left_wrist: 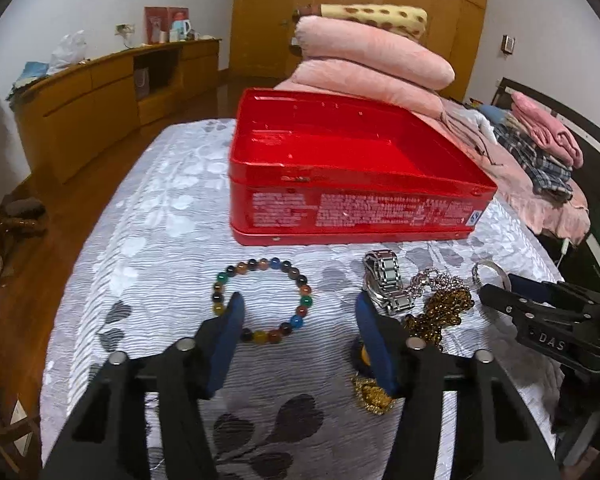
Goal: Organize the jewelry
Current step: 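Grasp the second silver bangle with the right tool while the left grasps the multicolour bead bracelet, then carry the bangle over the red tin with the right tool while the left carries the bracelet there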
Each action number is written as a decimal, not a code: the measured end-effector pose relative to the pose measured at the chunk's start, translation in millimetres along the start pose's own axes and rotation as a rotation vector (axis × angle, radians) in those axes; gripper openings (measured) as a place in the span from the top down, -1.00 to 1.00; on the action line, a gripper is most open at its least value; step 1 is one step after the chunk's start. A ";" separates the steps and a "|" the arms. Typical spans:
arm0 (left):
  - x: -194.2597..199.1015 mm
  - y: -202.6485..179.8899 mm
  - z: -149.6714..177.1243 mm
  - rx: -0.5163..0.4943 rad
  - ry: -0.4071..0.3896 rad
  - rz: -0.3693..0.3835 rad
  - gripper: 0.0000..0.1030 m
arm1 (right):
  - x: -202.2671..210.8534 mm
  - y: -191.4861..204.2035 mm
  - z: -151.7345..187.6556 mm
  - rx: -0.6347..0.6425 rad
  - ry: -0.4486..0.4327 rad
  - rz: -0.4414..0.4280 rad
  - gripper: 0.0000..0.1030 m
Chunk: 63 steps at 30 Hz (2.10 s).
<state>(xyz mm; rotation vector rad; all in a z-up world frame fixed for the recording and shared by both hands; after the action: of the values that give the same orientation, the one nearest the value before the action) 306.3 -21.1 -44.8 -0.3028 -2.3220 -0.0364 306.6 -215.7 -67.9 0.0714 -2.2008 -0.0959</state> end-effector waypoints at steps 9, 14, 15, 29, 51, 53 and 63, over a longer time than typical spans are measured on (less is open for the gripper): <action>-21.6 0.0 1.8 0.028 0.082 0.043 0.49 | -0.3 0.5 0.5 0.000 0.001 -0.001 0.10; -26.7 -7.4 -0.7 -0.011 0.095 0.040 0.34 | -1.3 1.4 0.3 0.005 0.002 0.006 0.08; -27.2 -8.9 -0.8 -0.018 0.095 0.029 0.34 | -1.5 1.9 0.3 0.005 0.003 0.007 0.08; -2.2 4.4 -6.0 0.048 -0.003 0.033 0.85 | 11.9 7.0 -0.1 0.016 -0.034 0.005 0.11; 47.5 -7.3 -54.6 0.050 -0.182 0.099 0.85 | 50.9 38.4 -38.1 0.075 -0.129 -0.058 0.11; 47.6 -8.5 -58.2 0.047 -0.187 0.101 0.85 | 52.4 40.5 -43.9 0.077 -0.137 -0.060 0.11; 47.0 -13.6 -80.8 0.035 -0.214 0.097 0.85 | 58.4 47.1 -72.0 0.084 -0.171 -0.071 0.11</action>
<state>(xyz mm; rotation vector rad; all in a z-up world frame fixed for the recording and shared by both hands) 328.9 -34.3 46.0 -0.4195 -2.5134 0.0888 329.5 -177.0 25.8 0.1950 -2.3738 -0.0505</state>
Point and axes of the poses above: each gripper's, at about its wrist camera, not at the fingertips, and x roughly against the way its jaws point, y to its left, z to its underside, the point moved 6 cm from there along -x, roughly the way its jaws point, and after that the axes turned 4 degrees about -x, right-handed, at the moved point
